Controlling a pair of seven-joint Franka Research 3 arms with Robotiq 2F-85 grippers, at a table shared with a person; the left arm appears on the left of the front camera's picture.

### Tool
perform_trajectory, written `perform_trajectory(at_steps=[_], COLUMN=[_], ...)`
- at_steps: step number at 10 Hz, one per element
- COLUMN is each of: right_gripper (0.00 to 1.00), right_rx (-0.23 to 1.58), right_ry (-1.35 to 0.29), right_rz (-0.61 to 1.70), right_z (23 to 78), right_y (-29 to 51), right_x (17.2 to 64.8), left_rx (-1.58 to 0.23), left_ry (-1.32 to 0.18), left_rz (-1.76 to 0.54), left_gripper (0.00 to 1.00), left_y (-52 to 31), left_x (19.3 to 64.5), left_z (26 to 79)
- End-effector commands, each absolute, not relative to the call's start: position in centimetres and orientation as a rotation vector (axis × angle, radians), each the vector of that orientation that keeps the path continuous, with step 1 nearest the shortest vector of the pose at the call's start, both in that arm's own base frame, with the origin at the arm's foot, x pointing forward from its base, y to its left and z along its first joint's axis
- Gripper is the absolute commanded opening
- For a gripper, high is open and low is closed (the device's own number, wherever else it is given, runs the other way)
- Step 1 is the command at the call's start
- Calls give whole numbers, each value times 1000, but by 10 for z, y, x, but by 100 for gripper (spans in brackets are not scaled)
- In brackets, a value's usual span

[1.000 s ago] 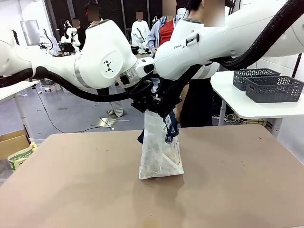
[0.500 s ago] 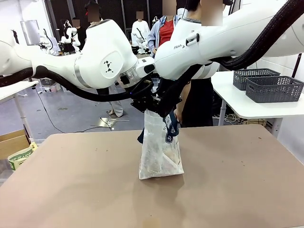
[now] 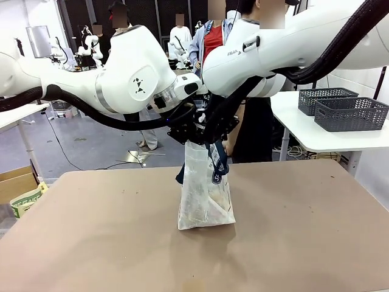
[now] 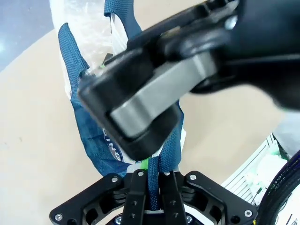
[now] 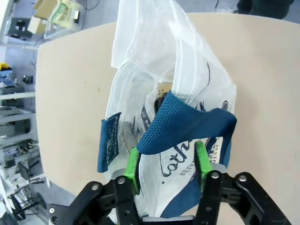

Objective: Transfer purchased items from the store into the shopping bag.
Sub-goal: Move the Reusable shopping bag to the right side of the table.

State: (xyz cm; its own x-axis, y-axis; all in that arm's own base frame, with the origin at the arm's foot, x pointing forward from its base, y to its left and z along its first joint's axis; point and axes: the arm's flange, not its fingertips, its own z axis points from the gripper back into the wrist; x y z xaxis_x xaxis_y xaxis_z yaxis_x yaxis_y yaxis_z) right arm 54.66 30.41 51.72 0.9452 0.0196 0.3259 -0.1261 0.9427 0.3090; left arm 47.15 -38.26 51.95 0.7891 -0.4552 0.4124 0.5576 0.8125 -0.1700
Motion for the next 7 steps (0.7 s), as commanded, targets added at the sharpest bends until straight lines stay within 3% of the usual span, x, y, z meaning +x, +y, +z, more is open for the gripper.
perform_trajectory(at_steps=[1, 7], right_gripper=[100, 100], right_rx=[372, 412], right_ry=[-337, -363], right_rz=[77, -3], right_z=[520, 535], right_y=[293, 228], right_x=[546, 546], left_rx=[-296, -296], left_ry=[-366, -366], left_rz=[-550, -550], left_gripper=[0, 0], left_y=[-382, -382], left_x=[471, 471], left_z=[520, 520])
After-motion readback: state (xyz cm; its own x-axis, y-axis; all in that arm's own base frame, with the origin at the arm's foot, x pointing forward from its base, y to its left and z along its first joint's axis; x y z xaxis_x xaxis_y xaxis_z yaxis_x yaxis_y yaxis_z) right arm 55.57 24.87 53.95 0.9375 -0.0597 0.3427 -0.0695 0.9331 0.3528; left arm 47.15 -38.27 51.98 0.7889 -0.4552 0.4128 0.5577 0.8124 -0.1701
